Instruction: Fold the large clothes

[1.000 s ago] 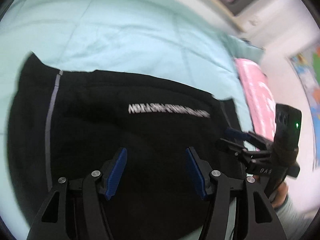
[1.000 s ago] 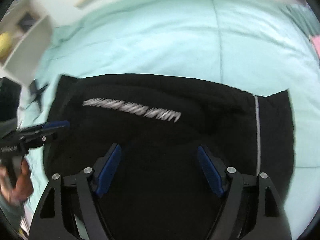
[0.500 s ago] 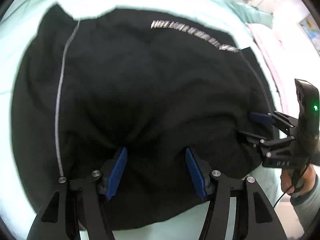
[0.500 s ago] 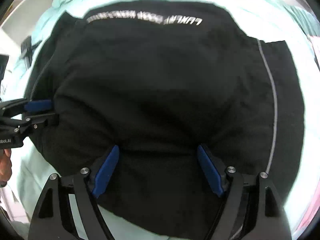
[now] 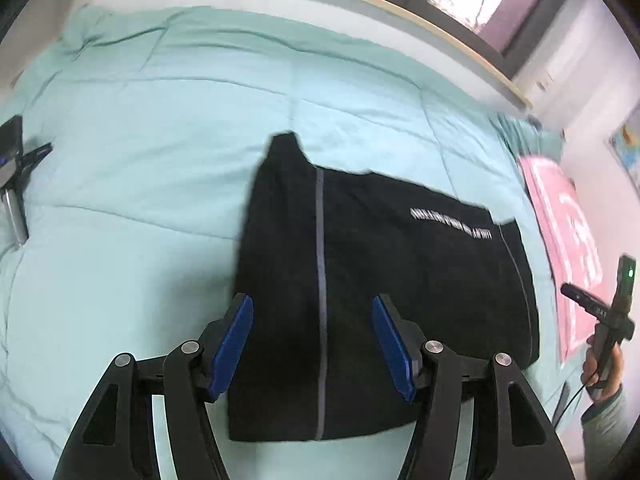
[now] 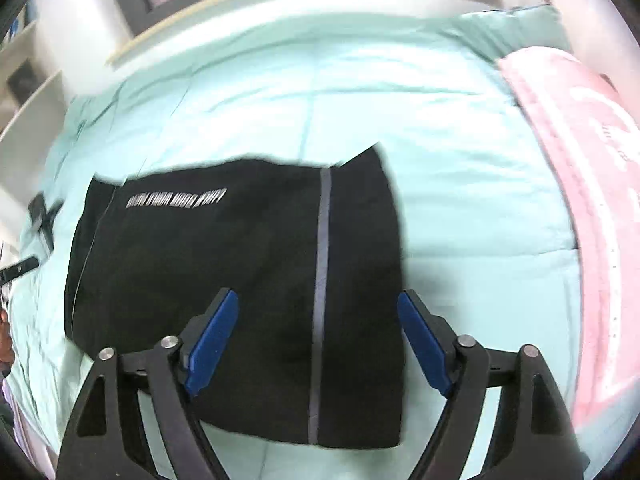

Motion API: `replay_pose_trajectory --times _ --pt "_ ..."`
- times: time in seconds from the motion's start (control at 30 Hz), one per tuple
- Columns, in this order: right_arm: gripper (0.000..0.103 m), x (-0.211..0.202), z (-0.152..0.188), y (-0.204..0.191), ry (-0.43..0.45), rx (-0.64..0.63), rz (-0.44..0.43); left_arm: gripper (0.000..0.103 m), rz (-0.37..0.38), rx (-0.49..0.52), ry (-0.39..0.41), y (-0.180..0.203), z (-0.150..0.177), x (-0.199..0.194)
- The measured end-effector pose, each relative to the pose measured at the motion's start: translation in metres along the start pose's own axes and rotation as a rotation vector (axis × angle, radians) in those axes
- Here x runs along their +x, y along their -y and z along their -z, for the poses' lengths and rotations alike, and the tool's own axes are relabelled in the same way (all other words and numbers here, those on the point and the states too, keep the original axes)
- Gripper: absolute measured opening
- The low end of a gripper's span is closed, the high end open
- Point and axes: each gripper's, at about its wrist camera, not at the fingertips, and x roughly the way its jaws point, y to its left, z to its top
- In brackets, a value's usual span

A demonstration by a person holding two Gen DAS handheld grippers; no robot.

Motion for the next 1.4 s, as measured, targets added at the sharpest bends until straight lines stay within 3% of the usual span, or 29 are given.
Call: replay_pose_trajectory --times 0.1,0.27,0.37,0.8,1.0,1.13,1.17,1.2,1.27,1.4 --pt "0.087 0.008 -0.017 0.015 0.019 0.052 0.001 0.070 0.060 -0.053 -0.007 -0.016 -0.014 0.015" --pt "0.087 0.036 -0.020 0.040 -0.018 0.114 -0.046 0.070 0.201 -0.254 -0.055 -0.058 -0.023 0.069" --pt "0.087 0.064 -0.016 0.045 -0.061 0.115 -0.050 0.070 0.198 -0.305 -0.103 -0.069 -0.020 0.103" --pt "0.088 0.146 -0.001 0.066 -0.160 0.239 -0.231 0.070 0.296 -0.314 -0.249 -0.058 -0.007 0.183" --pt "0.090 0.174 0.010 0.073 -0.232 0.323 -0.395 0.072 0.364 -0.378 -0.262 -0.059 -0.002 0.200" --pt "0.093 0.190 0.017 0.059 -0.266 0.314 -0.443 0.074 0.400 -0.409 -0.260 -0.058 0.000 0.209" --pt "0.093 0.192 0.016 0.056 -0.270 0.305 -0.446 0.072 0.412 -0.404 -0.254 -0.055 0.000 0.210" --pt "0.091 0.191 0.015 0.053 -0.267 0.296 -0.448 0.063 0.425 -0.396 -0.248 -0.055 -0.001 0.208" --pt "0.078 0.185 0.013 0.046 -0.250 0.255 -0.463 0.054 0.468 -0.370 -0.223 -0.049 -0.001 0.200" --pt "0.073 0.181 0.016 0.043 -0.245 0.214 -0.481 0.052 0.516 -0.394 -0.229 -0.054 0.001 0.199"
